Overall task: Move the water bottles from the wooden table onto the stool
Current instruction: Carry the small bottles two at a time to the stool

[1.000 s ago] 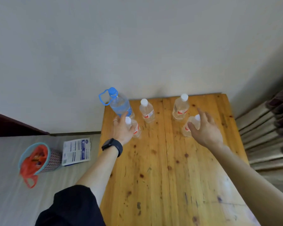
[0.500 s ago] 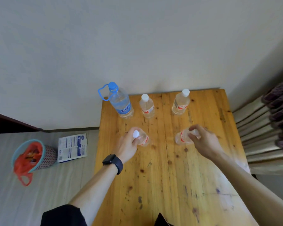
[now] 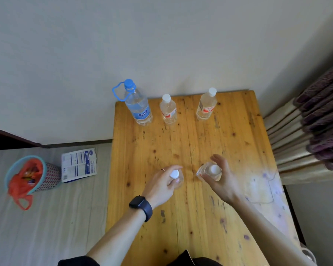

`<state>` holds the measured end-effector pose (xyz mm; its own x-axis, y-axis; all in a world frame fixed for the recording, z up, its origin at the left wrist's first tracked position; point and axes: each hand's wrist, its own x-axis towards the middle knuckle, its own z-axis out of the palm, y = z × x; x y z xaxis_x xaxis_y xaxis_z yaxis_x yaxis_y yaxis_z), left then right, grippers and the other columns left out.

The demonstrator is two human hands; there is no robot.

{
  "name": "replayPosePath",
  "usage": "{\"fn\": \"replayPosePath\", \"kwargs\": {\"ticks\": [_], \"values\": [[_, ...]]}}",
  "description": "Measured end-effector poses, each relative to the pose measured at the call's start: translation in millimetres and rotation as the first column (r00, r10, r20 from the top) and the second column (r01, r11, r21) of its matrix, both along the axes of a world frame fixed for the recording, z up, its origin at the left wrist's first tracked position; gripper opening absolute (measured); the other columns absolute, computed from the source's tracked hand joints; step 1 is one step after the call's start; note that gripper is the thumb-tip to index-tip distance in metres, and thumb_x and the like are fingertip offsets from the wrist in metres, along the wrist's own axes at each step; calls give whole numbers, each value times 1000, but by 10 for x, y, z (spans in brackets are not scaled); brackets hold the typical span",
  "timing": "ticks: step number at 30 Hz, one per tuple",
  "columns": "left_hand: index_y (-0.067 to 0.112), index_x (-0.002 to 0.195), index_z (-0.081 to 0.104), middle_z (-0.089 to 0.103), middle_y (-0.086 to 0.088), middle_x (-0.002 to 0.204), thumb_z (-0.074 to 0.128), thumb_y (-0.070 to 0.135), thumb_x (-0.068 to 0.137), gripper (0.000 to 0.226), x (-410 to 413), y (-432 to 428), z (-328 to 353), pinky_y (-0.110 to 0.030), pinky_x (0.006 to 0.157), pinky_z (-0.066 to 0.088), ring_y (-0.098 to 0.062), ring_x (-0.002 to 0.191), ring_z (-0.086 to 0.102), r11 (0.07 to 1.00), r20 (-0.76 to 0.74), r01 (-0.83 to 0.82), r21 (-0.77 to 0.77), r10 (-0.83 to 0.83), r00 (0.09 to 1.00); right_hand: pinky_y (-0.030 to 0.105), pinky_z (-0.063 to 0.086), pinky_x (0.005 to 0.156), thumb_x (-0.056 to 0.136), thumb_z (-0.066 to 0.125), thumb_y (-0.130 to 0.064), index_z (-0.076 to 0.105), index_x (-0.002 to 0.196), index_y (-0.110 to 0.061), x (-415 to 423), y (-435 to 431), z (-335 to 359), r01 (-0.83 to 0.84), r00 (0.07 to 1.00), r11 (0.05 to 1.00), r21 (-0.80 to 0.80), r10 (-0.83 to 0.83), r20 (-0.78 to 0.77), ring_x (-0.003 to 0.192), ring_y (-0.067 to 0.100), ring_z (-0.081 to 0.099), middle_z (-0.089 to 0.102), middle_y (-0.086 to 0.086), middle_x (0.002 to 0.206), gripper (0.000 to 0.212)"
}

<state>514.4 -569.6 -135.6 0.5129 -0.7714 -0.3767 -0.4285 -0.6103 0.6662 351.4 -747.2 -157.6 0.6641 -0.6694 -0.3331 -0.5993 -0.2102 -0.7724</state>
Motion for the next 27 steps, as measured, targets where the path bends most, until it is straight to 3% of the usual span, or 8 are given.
{"fn": "replayPosePath", "kwargs": {"ticks": [2,4,9,14,17,19,22,27], "values": [[40,139,41,55,21,110,53,38,100,41,-100,43,-78,-11,68,37,1,100,53,1000,16,-9,14,8,1000,27,41,95,81,78,-49,39,143,-30,-9,73,-55,103,995,993,61,-103,-5,119,6,48,49,-16,135,76],[39,142,37,55,17,127,51,42,99,44,-204,64,-177,-18,80,42,-7,120,48,999,31,-37,10,37,999,27,41,90,81,74,-55,45,136,-37,-7,115,-129,166,986,980,107,-165,-20,117,10,52,55,-11,132,65],[41,141,36,49,22,135,49,51,97,46,-421,70,-319,-20,85,43,-4,127,44,977,5,-212,-38,212,977,28,48,87,88,66,-53,51,132,-38,-98,153,-221,138,990,987,82,-139,7,109,16,61,61,-8,125,49],[37,146,33,48,18,134,60,65,86,72,-476,12,-422,-26,94,48,-4,123,45,933,-77,-358,-21,356,931,7,39,81,89,67,-45,53,133,-31,-306,242,-203,-36,999,999,19,36,-36,109,5,55,54,-18,125,48],[38,142,39,53,16,131,64,74,78,78,-461,-85,-489,-29,96,49,-6,120,47,896,-128,-444,-2,441,889,4,39,77,87,72,-34,56,130,-32,-322,356,-228,46,999,997,56,-45,-12,109,6,57,55,-15,126,46],[40,130,47,59,16,123,66,75,75,68,-470,-156,-550,-33,93,52,-9,115,54,855,-121,-518,-13,513,850,8,40,80,84,75,-29,56,127,-35,-270,410,-245,133,991,985,105,-135,9,117,9,55,54,-13,131,48],[43,110,53,63,20,104,71,62,74,44,-517,-227,-587,-40,82,56,-11,101,60,804,-105,-594,-21,589,801,21,41,87,78,80,-45,49,134,-39,-175,480,-266,204,979,965,162,-202,-30,117,6,49,48,-17,133,64],[43,104,55,67,20,101,74,54,74,37,-488,-150,-595,-35,76,56,-5,94,62,850,-65,-527,0,526,848,6,38,69,75,82,-44,54,120,-36,-137,486,-320,215,976,972,97,-209,-64,92,1,58,60,-14,114,53]]}}
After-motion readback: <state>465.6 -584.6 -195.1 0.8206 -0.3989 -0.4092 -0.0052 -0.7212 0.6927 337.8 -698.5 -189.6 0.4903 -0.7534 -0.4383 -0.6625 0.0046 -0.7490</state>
